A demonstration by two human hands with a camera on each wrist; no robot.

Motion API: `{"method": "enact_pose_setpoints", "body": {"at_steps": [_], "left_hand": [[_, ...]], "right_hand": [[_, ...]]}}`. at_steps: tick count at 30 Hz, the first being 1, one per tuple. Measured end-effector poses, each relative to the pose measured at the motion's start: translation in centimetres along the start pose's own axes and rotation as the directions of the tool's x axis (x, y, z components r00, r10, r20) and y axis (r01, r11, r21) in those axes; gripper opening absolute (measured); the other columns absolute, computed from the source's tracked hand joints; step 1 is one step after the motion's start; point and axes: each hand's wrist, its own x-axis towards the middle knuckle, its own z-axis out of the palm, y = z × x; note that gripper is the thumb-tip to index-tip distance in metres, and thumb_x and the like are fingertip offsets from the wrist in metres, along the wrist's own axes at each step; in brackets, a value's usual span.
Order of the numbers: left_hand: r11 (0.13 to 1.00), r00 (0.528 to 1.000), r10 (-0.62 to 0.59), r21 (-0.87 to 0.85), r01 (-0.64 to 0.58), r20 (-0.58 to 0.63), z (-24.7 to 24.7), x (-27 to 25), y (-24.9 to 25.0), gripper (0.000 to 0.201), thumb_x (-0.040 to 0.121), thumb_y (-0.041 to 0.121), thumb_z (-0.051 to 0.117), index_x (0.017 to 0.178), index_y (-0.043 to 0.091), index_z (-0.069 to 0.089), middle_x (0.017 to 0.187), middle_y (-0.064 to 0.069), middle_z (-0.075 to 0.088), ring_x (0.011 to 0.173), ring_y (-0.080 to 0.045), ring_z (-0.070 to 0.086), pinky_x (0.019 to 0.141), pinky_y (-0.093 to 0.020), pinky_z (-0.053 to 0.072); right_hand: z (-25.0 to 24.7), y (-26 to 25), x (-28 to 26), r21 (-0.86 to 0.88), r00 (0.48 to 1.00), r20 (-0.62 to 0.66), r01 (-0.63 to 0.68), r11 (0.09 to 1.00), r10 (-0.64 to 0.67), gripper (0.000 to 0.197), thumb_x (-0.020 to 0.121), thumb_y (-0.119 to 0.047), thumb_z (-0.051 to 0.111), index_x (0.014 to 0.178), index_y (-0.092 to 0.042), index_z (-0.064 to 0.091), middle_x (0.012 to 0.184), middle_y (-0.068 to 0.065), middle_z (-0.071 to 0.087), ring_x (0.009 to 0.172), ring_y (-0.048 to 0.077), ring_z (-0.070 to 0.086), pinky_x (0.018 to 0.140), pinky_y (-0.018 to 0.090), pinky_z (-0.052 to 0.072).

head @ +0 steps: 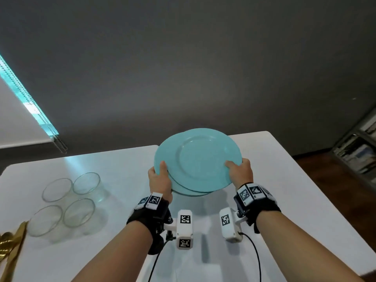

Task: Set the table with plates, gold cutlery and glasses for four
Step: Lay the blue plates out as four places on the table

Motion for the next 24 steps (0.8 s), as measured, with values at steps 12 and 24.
{"method": "enact_pose_setpoints", "body": {"at_steps": [12, 24], "left_hand": [[0.994, 0.964, 0.101, 0.072, -0.086, -0.244, 5.2, 1.8, -1.0, 0.045, 0.092, 0.04, 0.052, 0.126, 0.012, 0.042, 0.109, -0.009, 0.055, 0.102, -0.028, 0.058, 0.094, -0.049, 0.051], [0.988, 0.953, 0.137, 0.101, -0.114, -0.27, 7.4, 2.5, -0.8, 0.045, 0.094, 0.038, 0.05, 0.129, 0.011, 0.041, 0.108, -0.004, 0.053, 0.096, -0.023, 0.054, 0.095, -0.045, 0.05]], "right_hand": [[-10.0, 4.5, 11.0, 0.386, 0.909, -0.219, -0.254, 0.887, 0.356, 0.04, 0.093, -0.01, 0.046, 0.132, 0.0, 0.047, 0.13, 0.02, 0.055, 0.115, 0.04, 0.056, 0.093, 0.052, 0.049], [-9.0, 9.6, 17.9, 0.379, 0.853, -0.125, -0.431, 0.819, 0.507, 0.049, 0.077, -0.009, 0.047, 0.125, -0.009, 0.054, 0.123, 0.015, 0.061, 0.107, 0.039, 0.061, 0.093, 0.054, 0.049]]}}
